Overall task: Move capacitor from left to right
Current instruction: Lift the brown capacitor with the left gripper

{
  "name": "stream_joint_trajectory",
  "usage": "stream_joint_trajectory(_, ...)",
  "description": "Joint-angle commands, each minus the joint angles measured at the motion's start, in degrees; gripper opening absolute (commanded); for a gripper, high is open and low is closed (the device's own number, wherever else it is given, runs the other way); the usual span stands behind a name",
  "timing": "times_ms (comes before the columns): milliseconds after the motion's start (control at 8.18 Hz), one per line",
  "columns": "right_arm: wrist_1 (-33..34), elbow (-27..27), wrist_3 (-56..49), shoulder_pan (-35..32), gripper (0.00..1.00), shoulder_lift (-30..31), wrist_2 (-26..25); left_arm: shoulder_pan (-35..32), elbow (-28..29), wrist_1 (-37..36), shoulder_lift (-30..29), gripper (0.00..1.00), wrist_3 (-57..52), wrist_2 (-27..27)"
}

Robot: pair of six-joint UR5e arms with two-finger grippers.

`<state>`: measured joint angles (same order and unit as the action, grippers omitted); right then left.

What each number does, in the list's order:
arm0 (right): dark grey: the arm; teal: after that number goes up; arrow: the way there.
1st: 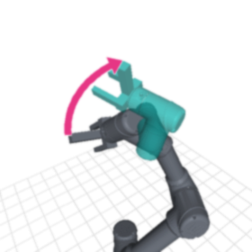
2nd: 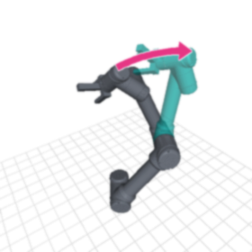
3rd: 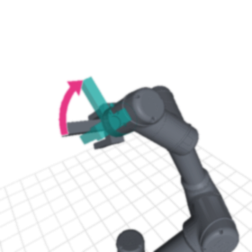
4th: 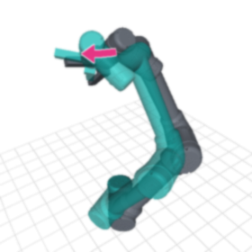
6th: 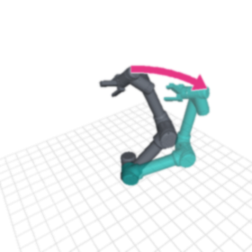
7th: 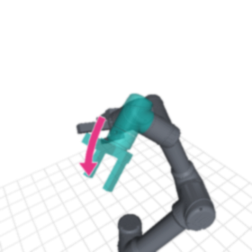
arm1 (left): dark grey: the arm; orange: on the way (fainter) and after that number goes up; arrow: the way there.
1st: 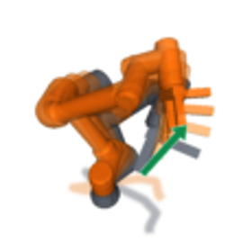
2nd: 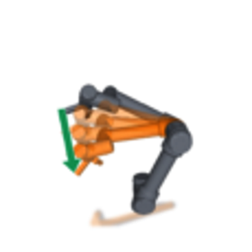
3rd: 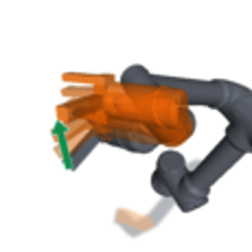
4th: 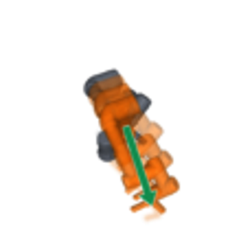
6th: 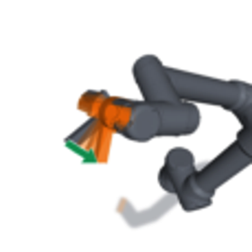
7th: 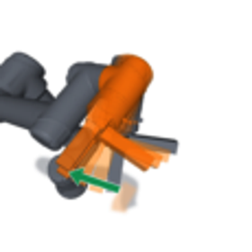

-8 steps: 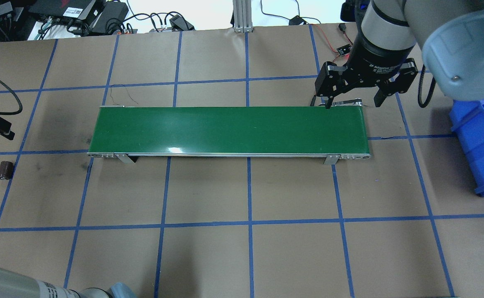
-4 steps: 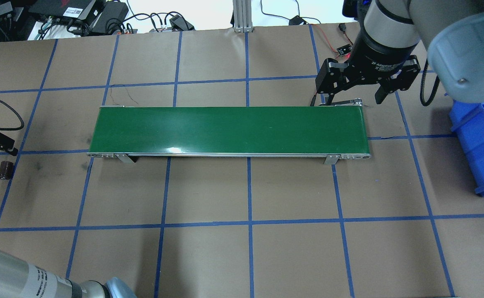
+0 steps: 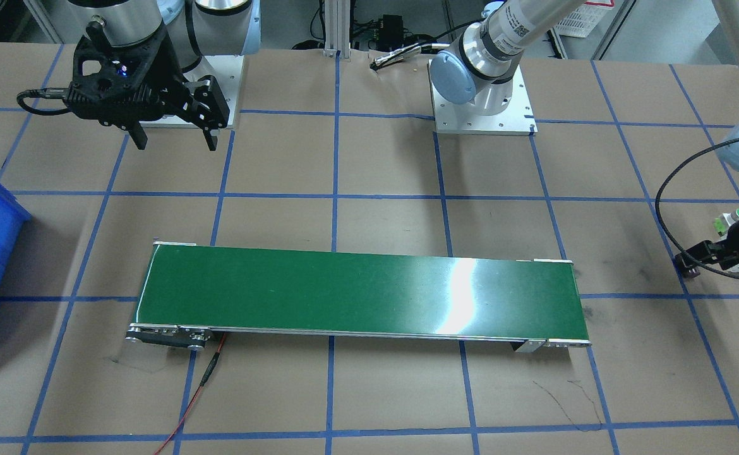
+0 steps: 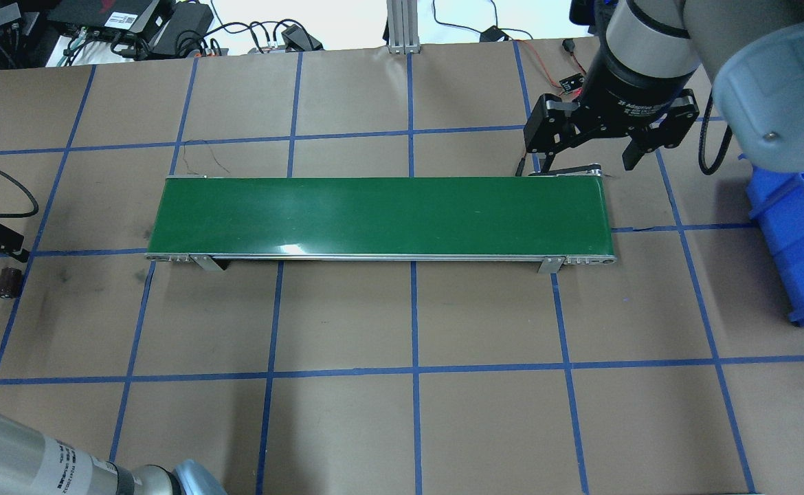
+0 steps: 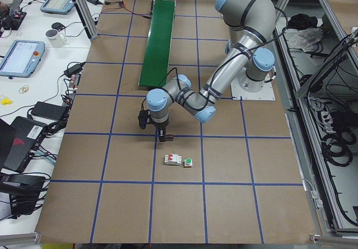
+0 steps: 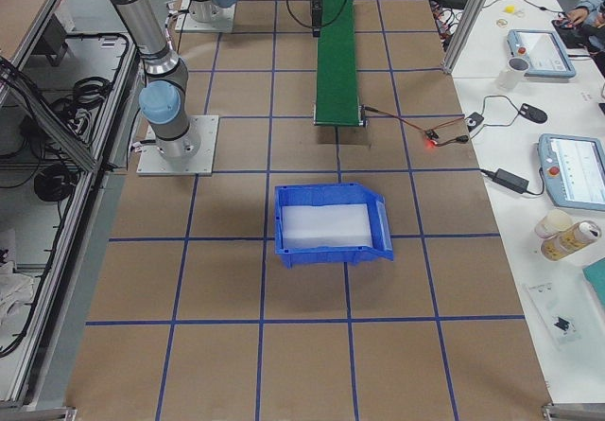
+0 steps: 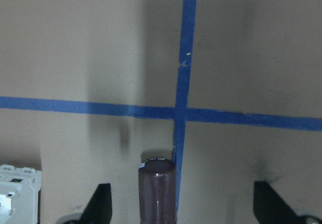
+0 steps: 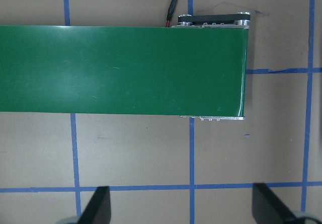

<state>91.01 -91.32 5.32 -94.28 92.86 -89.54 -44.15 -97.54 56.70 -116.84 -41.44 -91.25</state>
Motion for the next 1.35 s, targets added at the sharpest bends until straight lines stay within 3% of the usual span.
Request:
stream_joint_trajectory(0,-0.1,0.0,-0.1,0.1,1.0,0.1,-1.2,0.0,0.0,0.0,-0.4,1.0,1.2,-2.2)
stream_joint_trajectory(612,0.0,0.0,-0.4,0.0,1.0,0.0,-0.1,0.1,0.0,0.0,-3.4,1.0,2.3,-6.8)
stream_joint_trajectory(734,0.0,0.0,-0.4,0.0,1.0,0.0,-0.2,0.0,0.0,0.1,-3.6,0.84,2.5,-7.6)
stream_joint_trajectory(856,0.0,0.0,-0.4,0.0,1.0,0.0,-0.2,0.0,0.0,0.1,-3.6,0.39,2.7,-7.7)
stream_joint_trajectory(978,0.0,0.0,-0.4,0.0,1.0,0.1,-0.1,0.0,0.0,0.2,-3.6,0.1,2.7,-7.6)
stream_joint_trajectory(1101,0.0,0.0,-0.4,0.0,1.0,0.1,-0.2,0.0,0.0,0.4,-3.2,0.0,2.6,-7.8)
stream_joint_trajectory(1223,0.0,0.0,-0.4,0.0,1.0,0.0,-0.1,0.0,0.1,0.9,-1.7,0.0,2.1,-7.5)
